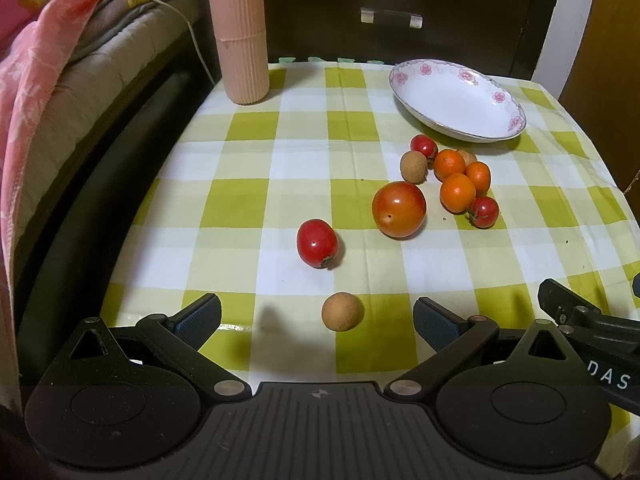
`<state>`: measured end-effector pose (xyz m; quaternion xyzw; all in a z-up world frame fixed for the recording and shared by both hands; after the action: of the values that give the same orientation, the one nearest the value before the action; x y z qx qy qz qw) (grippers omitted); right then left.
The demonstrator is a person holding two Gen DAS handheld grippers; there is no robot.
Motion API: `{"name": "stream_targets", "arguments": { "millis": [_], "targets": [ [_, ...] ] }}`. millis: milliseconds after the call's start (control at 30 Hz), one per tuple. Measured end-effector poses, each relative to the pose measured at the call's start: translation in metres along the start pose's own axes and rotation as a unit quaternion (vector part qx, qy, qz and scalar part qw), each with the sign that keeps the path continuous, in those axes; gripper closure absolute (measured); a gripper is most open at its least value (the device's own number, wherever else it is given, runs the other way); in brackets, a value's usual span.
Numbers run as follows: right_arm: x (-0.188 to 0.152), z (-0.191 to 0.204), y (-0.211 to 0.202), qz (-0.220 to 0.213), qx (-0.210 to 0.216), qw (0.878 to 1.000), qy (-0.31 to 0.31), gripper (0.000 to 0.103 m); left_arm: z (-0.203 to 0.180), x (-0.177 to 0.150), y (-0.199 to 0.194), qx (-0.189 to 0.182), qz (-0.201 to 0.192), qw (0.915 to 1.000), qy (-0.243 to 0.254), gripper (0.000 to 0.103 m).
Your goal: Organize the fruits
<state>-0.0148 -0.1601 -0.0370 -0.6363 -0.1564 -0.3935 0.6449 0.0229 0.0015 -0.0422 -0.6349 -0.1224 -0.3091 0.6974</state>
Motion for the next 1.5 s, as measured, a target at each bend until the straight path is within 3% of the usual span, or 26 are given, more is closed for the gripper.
{"name": "stream_targets", "arguments": {
  "millis": [900,1500],
  "targets": [
    [-0.0026,0.0005,0.0014,0.006,-0.001,1.000,-0.002,0.001,-0.0003,-0.0025,0.0001,-0.001,0.004,1.0000,0.001,0.000],
    [-0.0078,0.0021,0.0074,0.028,0.002,1.000,-0.008,0.001,0.0011,-0.0076,0.0050,-0.002,0.028,0.9996,0.002,0.001]
  ]
}}
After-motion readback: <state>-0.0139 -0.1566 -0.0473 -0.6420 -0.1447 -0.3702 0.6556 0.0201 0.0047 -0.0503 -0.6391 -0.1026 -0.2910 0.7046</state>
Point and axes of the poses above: each gripper's, at about its wrist camera, not at the fingertips, and y roughly the way its jaws point, z to its left, x to its top, the point moved 4 cm from there along y, roughly the way its jaws point, and after that the axes turned 15 degrees about y, right-handed, at the moved point
